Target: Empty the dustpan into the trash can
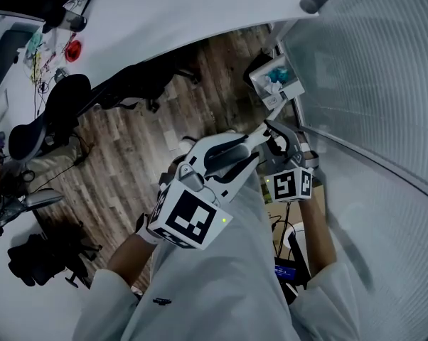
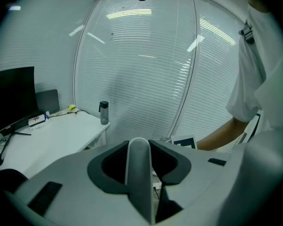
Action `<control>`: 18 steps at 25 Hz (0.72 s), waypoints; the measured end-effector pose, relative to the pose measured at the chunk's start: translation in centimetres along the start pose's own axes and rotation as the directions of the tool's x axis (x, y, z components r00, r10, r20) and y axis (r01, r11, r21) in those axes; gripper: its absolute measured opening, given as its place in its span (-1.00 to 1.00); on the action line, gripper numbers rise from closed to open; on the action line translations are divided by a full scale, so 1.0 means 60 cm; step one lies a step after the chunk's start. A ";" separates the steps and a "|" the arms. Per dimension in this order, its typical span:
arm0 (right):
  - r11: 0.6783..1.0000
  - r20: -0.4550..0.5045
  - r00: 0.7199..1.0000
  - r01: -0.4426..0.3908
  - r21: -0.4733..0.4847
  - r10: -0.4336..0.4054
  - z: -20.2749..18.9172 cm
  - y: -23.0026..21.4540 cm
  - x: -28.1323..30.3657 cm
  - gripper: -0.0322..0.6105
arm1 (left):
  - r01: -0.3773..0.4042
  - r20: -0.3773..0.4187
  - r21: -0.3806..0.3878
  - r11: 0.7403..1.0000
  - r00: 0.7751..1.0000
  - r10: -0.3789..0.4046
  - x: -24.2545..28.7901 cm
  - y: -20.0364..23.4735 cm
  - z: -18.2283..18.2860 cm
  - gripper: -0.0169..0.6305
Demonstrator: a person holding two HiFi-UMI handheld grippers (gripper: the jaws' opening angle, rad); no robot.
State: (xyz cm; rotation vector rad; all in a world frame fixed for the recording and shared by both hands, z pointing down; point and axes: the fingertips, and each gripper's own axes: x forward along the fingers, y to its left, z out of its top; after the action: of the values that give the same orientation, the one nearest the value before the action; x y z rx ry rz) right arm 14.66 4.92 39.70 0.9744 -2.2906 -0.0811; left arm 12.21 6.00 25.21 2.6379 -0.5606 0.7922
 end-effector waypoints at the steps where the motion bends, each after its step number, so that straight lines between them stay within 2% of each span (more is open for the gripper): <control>1: 1.000 -0.003 1.000 -0.009 -0.008 0.009 -0.003 0.001 0.003 -0.64 | 0.001 0.006 -0.006 1.000 1.000 -0.001 0.002 0.002 -0.003 -0.55; 7: 0.997 -0.035 0.998 -0.046 -0.057 0.044 -0.015 0.014 0.020 -0.64 | -0.017 0.079 -0.070 0.997 0.997 0.023 0.000 0.022 -0.022 -0.55; 13: 0.988 -0.067 0.993 -0.101 -0.116 0.094 -0.020 0.022 0.043 -0.64 | -0.035 0.119 -0.166 0.986 0.991 0.055 -0.006 0.051 -0.047 -0.55; 18: 0.976 -0.096 0.986 -0.148 -0.158 0.134 -0.020 0.031 0.062 -0.64 | -0.050 0.143 -0.214 0.976 0.986 0.082 -0.013 0.072 -0.068 -0.55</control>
State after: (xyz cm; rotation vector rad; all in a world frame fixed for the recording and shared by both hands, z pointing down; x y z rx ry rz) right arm 12.26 3.98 43.19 0.7154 -2.2278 -0.1634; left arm 7.82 4.17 28.85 2.5074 -0.7329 0.5217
